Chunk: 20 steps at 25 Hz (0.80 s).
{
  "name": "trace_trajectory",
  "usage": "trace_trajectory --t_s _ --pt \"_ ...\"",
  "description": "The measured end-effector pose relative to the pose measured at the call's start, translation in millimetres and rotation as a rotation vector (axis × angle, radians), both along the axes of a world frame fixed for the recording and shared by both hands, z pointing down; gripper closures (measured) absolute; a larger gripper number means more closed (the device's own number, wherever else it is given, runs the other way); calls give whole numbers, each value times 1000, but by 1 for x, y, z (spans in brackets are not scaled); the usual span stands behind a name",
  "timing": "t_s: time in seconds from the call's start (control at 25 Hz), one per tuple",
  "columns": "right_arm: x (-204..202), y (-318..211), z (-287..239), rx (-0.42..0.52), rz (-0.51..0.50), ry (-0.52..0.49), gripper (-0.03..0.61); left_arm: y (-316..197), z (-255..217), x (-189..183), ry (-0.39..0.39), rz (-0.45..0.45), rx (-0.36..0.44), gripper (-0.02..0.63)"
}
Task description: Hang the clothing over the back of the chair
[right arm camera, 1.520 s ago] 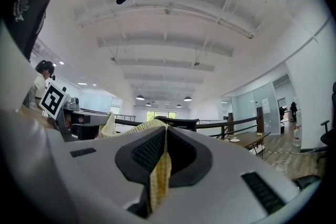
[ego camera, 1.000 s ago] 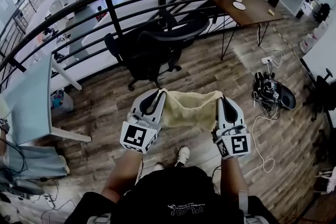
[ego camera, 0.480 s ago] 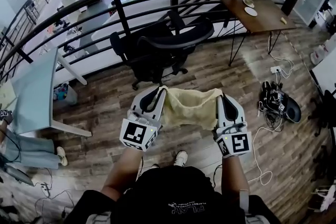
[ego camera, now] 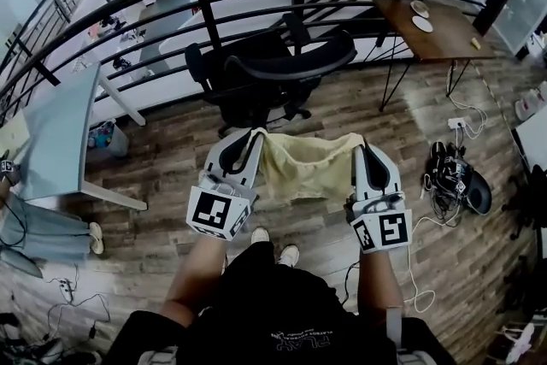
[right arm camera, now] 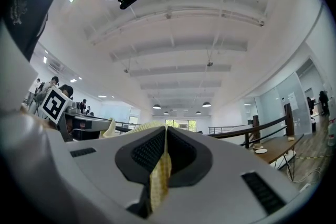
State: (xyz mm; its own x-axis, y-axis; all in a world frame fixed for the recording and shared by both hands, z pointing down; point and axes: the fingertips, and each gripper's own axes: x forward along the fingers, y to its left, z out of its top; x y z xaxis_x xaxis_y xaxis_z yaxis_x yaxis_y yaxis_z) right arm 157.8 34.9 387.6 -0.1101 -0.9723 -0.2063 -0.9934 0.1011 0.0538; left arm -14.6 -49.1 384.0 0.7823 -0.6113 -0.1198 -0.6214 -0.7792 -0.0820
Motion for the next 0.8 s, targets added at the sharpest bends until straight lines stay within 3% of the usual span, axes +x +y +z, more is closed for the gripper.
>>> trace_trajectory --t_s 0.8 --pt "18 -76 -41 91 -21 3 554 -59 -53 15 34 -24 109 581"
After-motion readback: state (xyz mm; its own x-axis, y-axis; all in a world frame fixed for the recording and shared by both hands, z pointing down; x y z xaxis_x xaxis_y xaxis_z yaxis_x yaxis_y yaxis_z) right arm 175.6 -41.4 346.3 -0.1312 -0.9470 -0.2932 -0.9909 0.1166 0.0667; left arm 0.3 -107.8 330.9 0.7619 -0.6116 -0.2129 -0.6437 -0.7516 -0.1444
